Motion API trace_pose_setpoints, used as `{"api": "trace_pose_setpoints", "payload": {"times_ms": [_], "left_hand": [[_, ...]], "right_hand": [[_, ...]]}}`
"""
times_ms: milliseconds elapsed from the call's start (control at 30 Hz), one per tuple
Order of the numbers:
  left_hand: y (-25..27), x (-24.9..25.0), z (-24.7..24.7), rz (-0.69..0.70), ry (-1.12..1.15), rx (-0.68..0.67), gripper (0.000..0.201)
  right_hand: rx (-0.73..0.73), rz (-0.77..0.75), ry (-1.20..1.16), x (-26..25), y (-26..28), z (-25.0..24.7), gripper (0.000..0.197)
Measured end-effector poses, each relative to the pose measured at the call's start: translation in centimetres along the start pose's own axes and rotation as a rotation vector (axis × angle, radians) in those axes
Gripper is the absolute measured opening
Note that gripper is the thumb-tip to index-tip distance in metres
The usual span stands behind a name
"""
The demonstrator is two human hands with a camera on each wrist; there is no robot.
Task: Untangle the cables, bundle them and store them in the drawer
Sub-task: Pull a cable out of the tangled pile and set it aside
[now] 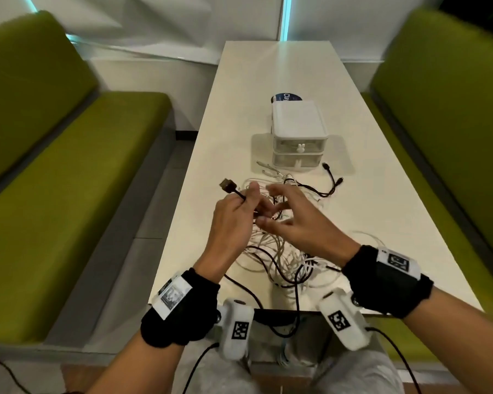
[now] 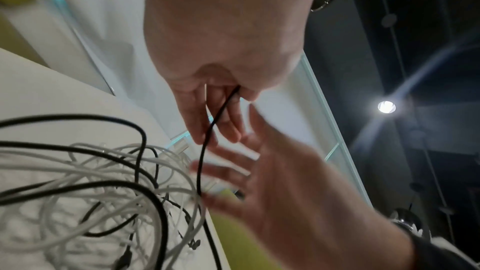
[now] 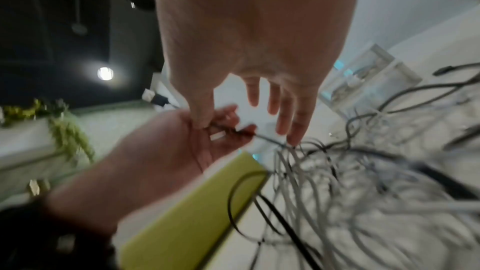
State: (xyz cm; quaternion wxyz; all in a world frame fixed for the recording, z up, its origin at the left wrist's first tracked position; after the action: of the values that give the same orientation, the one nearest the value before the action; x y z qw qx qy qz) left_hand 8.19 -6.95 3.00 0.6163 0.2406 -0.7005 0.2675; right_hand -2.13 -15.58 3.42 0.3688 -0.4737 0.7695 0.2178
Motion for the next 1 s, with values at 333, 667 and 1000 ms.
{"api": "trace_pose_setpoints", "payload": {"times_ms": [333,667,1000], "left_hand": [[-0.8,2.8,-0.4,0.021,0.068,-0.154,0.086],[-2.9,7.4,0.8,0.098,0.112,-0.317,0.063],[-3.2,5.5,-0.6,0.108,-0.55,-0.356,0.053]], "right_hand": [[-0.029,-0.015,0.016,2.4,-1.6,0.6,0.043],[0.155,0.017,0.146,2.6,-3.8,-4.6,0.062],[-0.126,-0.088,0.477,1.7,-4.4,-4.5,0.059]]}}
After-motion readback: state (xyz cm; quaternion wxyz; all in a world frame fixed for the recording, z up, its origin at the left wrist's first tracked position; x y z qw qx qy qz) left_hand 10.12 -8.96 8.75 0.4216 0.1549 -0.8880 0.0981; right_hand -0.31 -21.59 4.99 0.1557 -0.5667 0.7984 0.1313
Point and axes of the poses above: each hand's wrist, its own y-axis away from the middle knuckle, its own z-axis out of the palm, x = y × z, the point moved 6 cm from there along -y, towards the middle knuckle, and after that the axes turned 8 degrees about y, right-handed, at the moved point
